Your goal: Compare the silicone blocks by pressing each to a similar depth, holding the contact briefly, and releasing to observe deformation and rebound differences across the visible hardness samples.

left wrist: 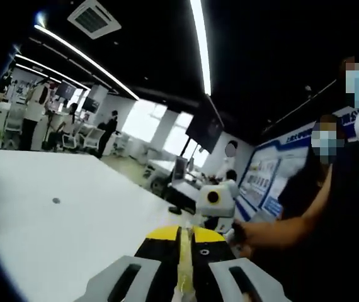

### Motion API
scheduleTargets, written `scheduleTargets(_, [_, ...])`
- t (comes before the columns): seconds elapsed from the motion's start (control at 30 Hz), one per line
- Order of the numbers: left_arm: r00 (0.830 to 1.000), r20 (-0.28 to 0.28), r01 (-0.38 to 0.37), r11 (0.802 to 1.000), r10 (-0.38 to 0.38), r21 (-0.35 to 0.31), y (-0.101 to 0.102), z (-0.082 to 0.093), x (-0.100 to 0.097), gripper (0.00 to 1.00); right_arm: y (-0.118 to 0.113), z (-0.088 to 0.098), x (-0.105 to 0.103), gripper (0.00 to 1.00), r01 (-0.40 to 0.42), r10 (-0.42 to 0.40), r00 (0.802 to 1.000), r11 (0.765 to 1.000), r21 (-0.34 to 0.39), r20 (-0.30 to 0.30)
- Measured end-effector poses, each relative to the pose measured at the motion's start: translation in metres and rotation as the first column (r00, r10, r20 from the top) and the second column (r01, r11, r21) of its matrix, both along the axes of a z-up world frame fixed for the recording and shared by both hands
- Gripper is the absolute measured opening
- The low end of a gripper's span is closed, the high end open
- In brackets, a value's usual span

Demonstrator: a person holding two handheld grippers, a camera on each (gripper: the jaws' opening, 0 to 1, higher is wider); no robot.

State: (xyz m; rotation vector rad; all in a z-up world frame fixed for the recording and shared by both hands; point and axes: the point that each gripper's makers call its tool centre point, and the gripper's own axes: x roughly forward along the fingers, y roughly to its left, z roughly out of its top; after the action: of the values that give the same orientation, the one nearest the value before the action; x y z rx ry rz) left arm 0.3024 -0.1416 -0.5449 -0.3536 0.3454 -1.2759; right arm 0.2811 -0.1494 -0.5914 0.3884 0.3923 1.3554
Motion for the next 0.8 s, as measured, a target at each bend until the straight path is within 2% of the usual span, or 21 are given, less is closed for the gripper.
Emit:
scheduleTargets(0.13, [0.999, -0.032, 0.012, 0.999, -0.013, -0.04, -0.003, 0.008, -0.005, 0.02, -0.003, 0.005, 0.0, 0.09, -0.011, 0.011, 1.0, 1.0, 0.008, 0.027])
scheduleTargets(0.17, [1.0, -0.024, 0.012, 0.999, -0.013, -0.043, -0.003, 0.009, -0.005, 0.02, -0.003, 0.007, -0.002, 0.09, -0.022, 0.022, 1.0, 1.0, 0.017, -0.007])
scheduleTargets(0.23, [1.0, -0.014, 0.015, 0.999, -0.015, -0.039, -0.005, 0.009, -0.004, 0.03, -0.004, 0.008, -0.003, 0.09, -0.032, 0.033, 0.999, 0.999, -0.004, 0.013])
scheduleTargets(0.33, [0.999, 0.034, -0.009, 0.999, 0.01, -0.034, -0.006, 0.009, 0.0, 0.06, -0.004, 0.007, -0.001, 0.09, -0.033, 0.033, 0.999, 0.999, -0.028, -0.001])
scheduleTargets(0.37, [1.0, 0.026, -0.009, 0.999, 0.01, -0.033, -0.007, 0.01, -0.001, 0.06, -0.002, 0.006, -0.005, 0.09, -0.059, 0.059, 0.998, 0.997, -0.041, -0.002])
scheduleTargets(0.47, [0.999, 0.039, -0.035, 0.998, 0.037, -0.051, -0.007, 0.011, 0.001, 0.07, -0.002, 0.007, -0.003, 0.09, -0.047, 0.046, 0.999, 0.998, -0.03, -0.019])
scheduleTargets(0.5, [0.999, 0.017, -0.034, 0.996, 0.036, -0.077, -0.007, 0.013, 0.0, 0.07, -0.003, 0.008, -0.004, 0.09, -0.049, 0.048, 0.999, 0.999, -0.022, -0.014])
scheduleTargets(0.53, [0.999, 0.019, -0.037, 0.996, 0.039, -0.079, -0.006, 0.013, 0.0, 0.07, -0.002, 0.009, -0.004, 0.09, -0.05, 0.05, 0.999, 0.999, -0.02, -0.014])
scheduleTargets(0.63, [0.998, 0.039, -0.037, 0.998, 0.039, -0.06, -0.003, 0.011, -0.001, 0.03, 0.002, 0.007, -0.007, 0.08, -0.055, 0.054, 0.998, 0.998, -0.031, -0.019])
scheduleTargets(0.67, [0.999, 0.032, -0.031, 0.998, 0.033, -0.047, -0.002, 0.009, -0.002, 0.03, 0.002, 0.005, -0.008, 0.08, -0.052, 0.051, 0.998, 0.997, -0.049, -0.02])
scheduleTargets(0.7, [1.0, 0.002, -0.024, 0.999, 0.024, -0.031, -0.001, 0.005, -0.004, 0.02, 0.003, 0.003, -0.01, 0.08, -0.056, 0.054, 0.998, 0.997, -0.057, -0.029])
scheduleTargets(0.73, [1.0, 0.002, -0.021, 0.999, 0.022, -0.03, -0.001, 0.005, -0.004, 0.02, 0.004, 0.002, -0.01, 0.07, -0.058, 0.056, 0.998, 0.997, -0.055, -0.035])
scheduleTargets(0.8, [0.999, 0.029, -0.03, 0.999, 0.031, -0.017, 0.0, 0.004, -0.004, 0.02, 0.005, 0.0, -0.011, 0.07, -0.049, 0.047, 0.998, 0.997, -0.054, -0.032])
